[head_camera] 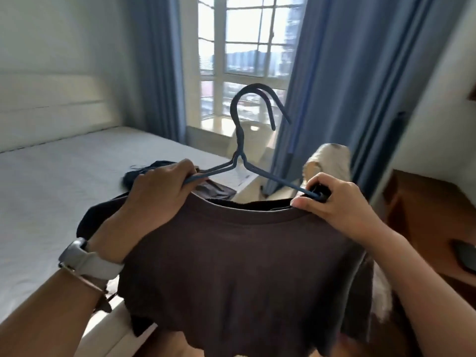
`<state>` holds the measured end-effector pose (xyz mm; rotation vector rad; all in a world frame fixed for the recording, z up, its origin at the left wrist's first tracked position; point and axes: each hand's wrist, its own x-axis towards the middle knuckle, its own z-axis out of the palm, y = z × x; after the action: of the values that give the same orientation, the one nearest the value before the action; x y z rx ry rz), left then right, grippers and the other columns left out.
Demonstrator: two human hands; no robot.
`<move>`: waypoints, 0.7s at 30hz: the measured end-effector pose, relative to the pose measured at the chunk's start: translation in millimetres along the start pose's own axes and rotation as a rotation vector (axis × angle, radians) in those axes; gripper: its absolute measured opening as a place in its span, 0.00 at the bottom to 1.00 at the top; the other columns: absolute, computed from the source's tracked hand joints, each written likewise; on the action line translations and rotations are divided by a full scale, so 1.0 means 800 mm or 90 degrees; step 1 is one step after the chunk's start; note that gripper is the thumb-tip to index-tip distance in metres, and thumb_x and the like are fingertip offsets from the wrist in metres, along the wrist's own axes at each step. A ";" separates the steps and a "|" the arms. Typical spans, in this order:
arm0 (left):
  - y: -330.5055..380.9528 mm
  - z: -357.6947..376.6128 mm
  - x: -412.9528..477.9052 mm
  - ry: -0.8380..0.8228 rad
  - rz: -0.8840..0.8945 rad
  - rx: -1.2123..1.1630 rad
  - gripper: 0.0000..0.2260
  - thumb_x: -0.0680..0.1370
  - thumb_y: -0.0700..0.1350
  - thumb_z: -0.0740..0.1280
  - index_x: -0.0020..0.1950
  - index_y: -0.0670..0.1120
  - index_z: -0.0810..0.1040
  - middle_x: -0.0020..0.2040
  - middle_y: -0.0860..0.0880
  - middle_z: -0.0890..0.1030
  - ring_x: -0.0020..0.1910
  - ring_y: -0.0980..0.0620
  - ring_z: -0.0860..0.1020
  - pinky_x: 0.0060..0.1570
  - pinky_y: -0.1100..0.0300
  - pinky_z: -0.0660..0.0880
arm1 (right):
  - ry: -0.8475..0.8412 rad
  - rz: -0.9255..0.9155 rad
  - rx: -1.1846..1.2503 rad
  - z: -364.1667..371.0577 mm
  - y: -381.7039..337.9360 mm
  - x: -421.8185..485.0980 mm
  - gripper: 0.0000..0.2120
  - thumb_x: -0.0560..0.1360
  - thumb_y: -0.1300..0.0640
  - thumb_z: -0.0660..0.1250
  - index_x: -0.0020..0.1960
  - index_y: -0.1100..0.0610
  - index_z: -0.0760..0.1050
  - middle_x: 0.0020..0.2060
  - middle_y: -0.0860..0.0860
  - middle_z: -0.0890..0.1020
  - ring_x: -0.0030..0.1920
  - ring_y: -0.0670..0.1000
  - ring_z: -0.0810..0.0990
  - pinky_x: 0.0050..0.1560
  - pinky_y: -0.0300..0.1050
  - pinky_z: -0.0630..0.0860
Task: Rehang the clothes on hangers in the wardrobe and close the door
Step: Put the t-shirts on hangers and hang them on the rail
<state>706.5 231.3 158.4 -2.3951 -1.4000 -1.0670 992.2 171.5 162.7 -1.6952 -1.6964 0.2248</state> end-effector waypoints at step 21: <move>-0.321 -0.076 0.056 0.160 -0.292 0.335 0.25 0.71 0.63 0.57 0.37 0.42 0.78 0.25 0.48 0.73 0.25 0.50 0.69 0.25 0.65 0.60 | -0.157 -0.362 0.238 0.327 -0.210 0.380 0.13 0.61 0.30 0.62 0.36 0.37 0.75 0.36 0.42 0.81 0.44 0.50 0.80 0.50 0.54 0.77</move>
<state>481.0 373.5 181.1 -1.5613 -1.8908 -0.8928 740.8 526.1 179.2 -0.8994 -2.0859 0.4588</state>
